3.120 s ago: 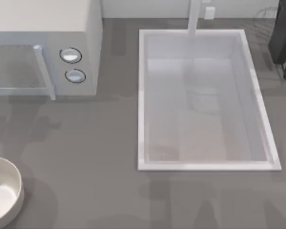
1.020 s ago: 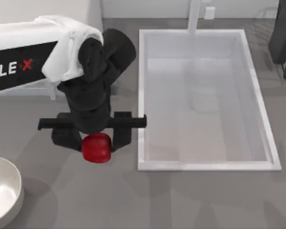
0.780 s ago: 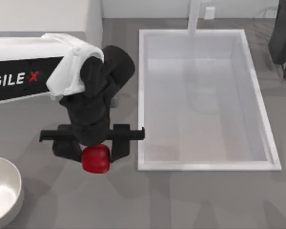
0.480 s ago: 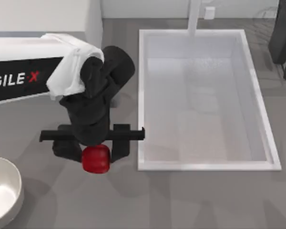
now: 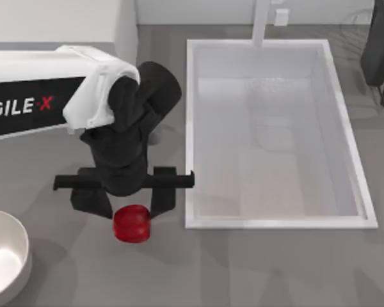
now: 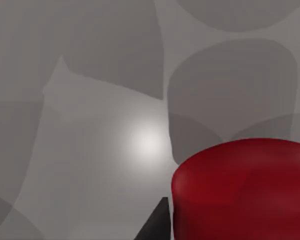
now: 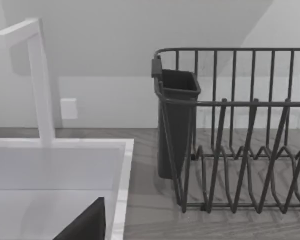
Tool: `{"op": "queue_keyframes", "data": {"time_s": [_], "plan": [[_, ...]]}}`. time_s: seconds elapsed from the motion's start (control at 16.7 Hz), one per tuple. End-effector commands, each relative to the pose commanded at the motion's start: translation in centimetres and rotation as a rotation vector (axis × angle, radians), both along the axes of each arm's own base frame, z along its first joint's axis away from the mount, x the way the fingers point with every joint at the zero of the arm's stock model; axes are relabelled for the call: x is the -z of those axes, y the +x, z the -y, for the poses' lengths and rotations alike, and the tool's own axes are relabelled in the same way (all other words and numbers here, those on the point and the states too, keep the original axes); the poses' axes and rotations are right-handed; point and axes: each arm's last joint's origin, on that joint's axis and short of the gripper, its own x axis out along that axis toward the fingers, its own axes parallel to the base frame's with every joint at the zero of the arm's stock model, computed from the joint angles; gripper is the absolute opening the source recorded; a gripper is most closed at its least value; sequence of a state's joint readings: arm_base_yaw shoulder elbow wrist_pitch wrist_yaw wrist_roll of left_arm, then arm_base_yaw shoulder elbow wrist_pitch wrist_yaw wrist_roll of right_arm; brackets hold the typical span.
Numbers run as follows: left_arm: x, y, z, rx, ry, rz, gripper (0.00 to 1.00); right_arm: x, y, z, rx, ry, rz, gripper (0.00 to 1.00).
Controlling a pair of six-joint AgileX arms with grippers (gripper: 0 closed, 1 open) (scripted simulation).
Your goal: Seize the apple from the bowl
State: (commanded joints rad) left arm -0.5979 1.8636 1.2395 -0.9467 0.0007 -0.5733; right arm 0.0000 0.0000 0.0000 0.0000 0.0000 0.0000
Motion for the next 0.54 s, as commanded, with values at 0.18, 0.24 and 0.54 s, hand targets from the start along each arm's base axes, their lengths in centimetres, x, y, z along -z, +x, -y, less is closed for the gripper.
{"op": "queue_keyframes", "data": {"time_s": [0.18,0.24,0.54], "plan": [[0.00,0.00,0.00,0.000,0.000,0.000,0.98,0.00,0.00,0.00,0.000,0.000,0.000,1.00],[0.00,0.00,0.00,0.000,0.000,0.000,1.00,0.00,0.00,0.00,0.000,0.000,0.000,1.00],[0.00,0.00,0.00,0.000,0.000,0.000,1.00,0.00,0.00,0.00,0.000,0.000,0.000,1.00]]}}
